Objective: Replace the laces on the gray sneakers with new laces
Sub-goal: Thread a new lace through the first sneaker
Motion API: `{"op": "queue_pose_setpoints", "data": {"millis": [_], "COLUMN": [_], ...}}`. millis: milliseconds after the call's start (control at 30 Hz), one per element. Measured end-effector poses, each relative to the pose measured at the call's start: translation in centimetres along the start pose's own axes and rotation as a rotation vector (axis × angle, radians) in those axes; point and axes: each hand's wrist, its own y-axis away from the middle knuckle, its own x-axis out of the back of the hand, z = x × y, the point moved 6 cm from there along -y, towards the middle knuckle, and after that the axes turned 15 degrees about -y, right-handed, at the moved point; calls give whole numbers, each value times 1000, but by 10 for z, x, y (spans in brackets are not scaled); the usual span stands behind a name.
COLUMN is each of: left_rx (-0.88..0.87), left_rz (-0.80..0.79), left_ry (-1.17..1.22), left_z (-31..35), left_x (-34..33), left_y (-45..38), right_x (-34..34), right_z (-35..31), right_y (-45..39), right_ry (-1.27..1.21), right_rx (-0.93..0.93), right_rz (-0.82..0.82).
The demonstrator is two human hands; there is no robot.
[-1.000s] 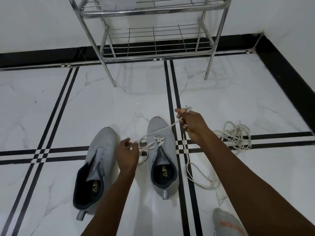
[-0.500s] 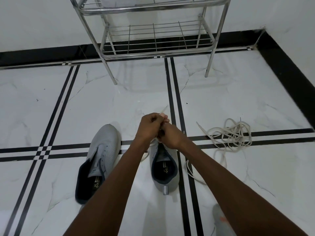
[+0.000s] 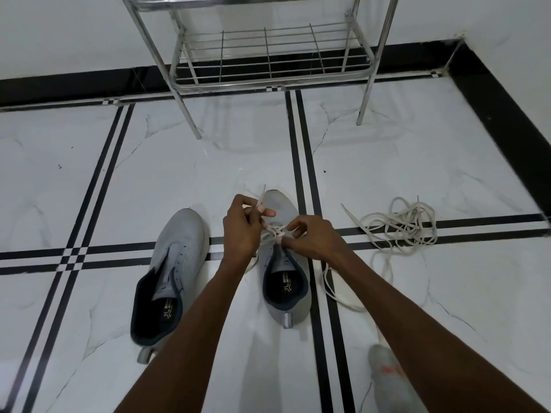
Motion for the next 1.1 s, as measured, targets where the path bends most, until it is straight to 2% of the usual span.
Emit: {"op": "queue_pose_setpoints", "data": {"millis": [333,500,733,1100], "left_rx": [-62,-66,-62,-85], "left_rz": [10,38,19,50], "left_ry": [-170,-203,-255,-322], "left_z": [-22,-18,-22,-25], "left_x": [-5,-12,-19,-27], "left_y": [31,41,45,44], "right_x": [-29,-10,-6,-8], "right_z": [-18,2,31,32], "right_y": [19,15,16,13], "right_ry": [313,56,-501,-576], "right_rx": [118,142,-197,-217], "right_rz": [61,137,46,26]}}
